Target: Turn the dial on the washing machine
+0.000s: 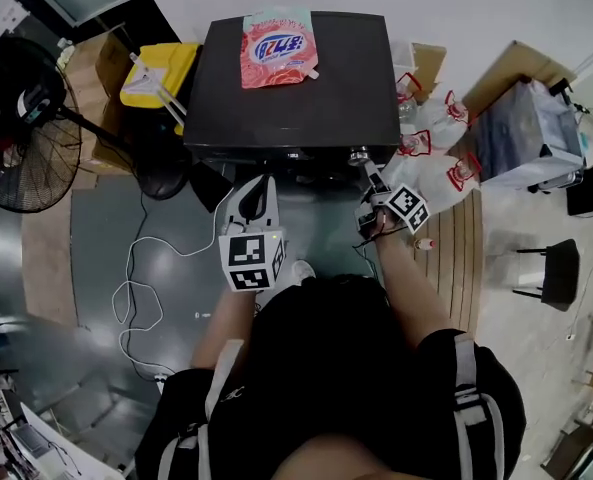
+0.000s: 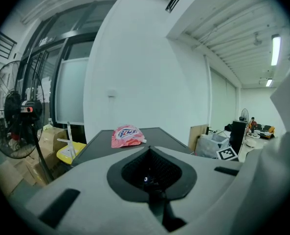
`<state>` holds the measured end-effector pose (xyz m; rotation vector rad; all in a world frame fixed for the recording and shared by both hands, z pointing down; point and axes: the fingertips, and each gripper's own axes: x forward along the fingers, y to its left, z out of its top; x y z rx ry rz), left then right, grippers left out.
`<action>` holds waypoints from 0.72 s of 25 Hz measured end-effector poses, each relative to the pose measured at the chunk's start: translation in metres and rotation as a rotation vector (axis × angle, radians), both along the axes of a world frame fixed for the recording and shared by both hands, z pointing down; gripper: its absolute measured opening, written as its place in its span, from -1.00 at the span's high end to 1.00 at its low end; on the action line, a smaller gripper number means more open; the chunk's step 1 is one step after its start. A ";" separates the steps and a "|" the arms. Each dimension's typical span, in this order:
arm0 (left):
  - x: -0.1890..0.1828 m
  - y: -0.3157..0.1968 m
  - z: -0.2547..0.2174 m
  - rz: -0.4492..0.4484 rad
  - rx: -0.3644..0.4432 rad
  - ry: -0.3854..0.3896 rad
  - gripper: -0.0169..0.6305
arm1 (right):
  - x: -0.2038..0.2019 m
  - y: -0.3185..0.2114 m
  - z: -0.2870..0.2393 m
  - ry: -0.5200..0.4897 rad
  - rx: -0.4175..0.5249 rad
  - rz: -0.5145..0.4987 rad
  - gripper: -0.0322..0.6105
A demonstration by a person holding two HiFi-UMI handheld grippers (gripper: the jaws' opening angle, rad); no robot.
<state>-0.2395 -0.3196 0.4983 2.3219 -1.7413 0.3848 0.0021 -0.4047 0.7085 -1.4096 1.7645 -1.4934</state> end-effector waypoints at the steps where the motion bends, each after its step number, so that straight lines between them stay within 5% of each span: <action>1: 0.006 -0.002 -0.002 0.007 0.004 0.006 0.96 | 0.002 0.004 -0.010 0.039 0.022 -0.024 0.18; 4: 0.027 -0.007 -0.010 0.028 0.020 0.026 0.96 | 0.009 0.012 -0.048 0.229 0.110 -0.108 0.79; 12: 0.084 -0.002 -0.028 0.055 0.062 0.058 0.96 | 0.021 0.037 -0.198 0.759 0.513 -0.183 0.87; 18: 0.109 0.003 -0.039 0.028 0.085 0.061 0.96 | 0.037 0.054 -0.267 0.905 0.679 -0.136 0.88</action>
